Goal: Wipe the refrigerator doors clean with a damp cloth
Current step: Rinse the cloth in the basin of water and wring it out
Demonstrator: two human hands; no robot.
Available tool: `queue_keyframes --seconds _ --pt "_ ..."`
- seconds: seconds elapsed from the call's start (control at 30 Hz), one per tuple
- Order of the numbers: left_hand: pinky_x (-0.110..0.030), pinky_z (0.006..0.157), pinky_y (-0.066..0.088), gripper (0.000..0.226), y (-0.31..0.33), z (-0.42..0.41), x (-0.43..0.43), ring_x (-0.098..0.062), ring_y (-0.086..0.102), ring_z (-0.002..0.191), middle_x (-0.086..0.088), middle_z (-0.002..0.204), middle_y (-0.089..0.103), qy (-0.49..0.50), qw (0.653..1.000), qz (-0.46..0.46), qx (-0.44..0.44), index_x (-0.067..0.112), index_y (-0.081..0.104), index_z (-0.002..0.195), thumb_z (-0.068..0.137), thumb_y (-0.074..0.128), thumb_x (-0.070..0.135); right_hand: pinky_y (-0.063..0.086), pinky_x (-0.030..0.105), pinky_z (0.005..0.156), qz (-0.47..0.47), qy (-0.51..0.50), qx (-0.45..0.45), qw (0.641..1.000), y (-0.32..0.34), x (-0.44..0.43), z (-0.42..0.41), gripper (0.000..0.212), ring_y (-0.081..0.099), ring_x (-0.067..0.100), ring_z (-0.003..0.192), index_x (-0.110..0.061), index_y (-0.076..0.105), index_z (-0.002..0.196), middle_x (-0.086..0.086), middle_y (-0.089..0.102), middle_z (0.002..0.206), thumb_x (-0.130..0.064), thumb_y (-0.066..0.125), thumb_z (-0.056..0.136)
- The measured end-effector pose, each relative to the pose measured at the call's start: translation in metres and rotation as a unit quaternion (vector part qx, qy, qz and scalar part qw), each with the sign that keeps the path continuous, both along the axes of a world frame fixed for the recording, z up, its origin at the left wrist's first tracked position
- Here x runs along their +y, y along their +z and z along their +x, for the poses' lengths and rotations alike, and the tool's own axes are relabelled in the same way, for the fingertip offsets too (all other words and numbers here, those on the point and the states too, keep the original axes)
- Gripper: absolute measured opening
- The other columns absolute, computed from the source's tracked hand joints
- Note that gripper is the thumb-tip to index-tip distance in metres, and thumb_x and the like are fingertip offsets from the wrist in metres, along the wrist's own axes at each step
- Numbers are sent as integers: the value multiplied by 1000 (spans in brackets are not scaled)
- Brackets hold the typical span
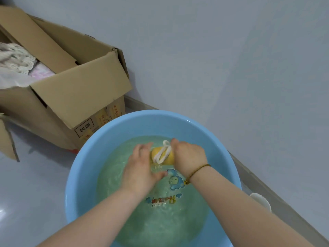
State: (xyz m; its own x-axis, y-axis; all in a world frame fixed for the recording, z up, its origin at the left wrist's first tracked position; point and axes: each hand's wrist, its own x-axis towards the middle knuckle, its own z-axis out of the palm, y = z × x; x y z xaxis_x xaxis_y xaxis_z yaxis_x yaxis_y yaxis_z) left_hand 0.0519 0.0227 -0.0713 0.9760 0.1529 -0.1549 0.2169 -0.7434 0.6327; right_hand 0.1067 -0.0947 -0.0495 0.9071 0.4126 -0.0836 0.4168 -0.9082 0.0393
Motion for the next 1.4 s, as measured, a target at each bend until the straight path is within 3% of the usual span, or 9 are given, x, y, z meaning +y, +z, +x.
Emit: queue_keyframes --seconds 0.07,0.13,0.2,0.3,0.4,0.63,1.07,1.23,1.4 --pt "-42 104 37 87 17 -5 -3 -26 43 125 -5 144 33 138 922 -344 109 26 17 144 75 69 37 16 15 41 27 14 -139 990 -9 -6 -1 41 53 20 45 -11 56 75 -1 51 52 -9 80 42" --pt "-47 97 41 58 26 -1 -4 -27 56 109 -10 123 58 213 756 -600 152 19 42 130 79 59 41 39 18 44 81 46 -221 971 -20 0 -8 43 53 18 42 -16 49 68 -2 51 45 -16 75 34" --pt "-42 80 47 37 29 4 -1 -24 62 81 -12 76 71 266 655 -691 154 8 59 90 81 55 43 55 31 65 139 100 -285 943 -26 11 -20 24 58 18 55 -17 40 79 -2 55 54 -20 54 60" --pt "-26 53 53 29 30 11 2 -16 63 52 -5 52 64 296 611 -726 109 10 61 64 83 58 33 45 24 62 239 120 -293 918 -28 28 -29 18 56 18 55 -15 42 87 0 57 63 -17 42 69" --pt "-17 45 50 15 30 20 2 -8 60 43 1 48 63 316 636 -704 2 12 56 72 84 56 4 33 22 51 325 4 -215 921 -25 36 -31 18 57 17 52 -14 48 86 1 60 67 -13 52 69" --pt "-28 66 49 49 32 27 1 -19 58 61 5 46 63 234 841 -472 -120 23 63 40 70 51 -15 50 30 72 481 -227 148 834 -18 59 -42 32 62 26 83 -27 30 65 4 63 79 -10 54 78" --pt "-13 40 42 42 25 23 2 -9 48 34 0 39 54 169 818 -549 -41 11 52 49 69 38 -24 29 11 36 577 -214 292 732 -17 46 -49 19 36 0 32 -20 45 55 -11 44 34 -8 56 46" --pt "-23 70 49 17 30 21 1 -10 61 75 0 89 64 135 786 -602 -48 19 55 96 88 50 5 37 9 43 519 -174 233 804 4 26 -35 27 44 -2 39 -23 53 66 -12 48 52 1 64 70" --pt "-27 77 46 40 32 22 -7 -13 55 91 -2 106 58 85 809 -581 22 12 45 120 85 53 28 39 3 49 628 -234 194 716 17 8 -37 39 49 -4 61 -19 41 102 -9 53 80 -6 67 76"
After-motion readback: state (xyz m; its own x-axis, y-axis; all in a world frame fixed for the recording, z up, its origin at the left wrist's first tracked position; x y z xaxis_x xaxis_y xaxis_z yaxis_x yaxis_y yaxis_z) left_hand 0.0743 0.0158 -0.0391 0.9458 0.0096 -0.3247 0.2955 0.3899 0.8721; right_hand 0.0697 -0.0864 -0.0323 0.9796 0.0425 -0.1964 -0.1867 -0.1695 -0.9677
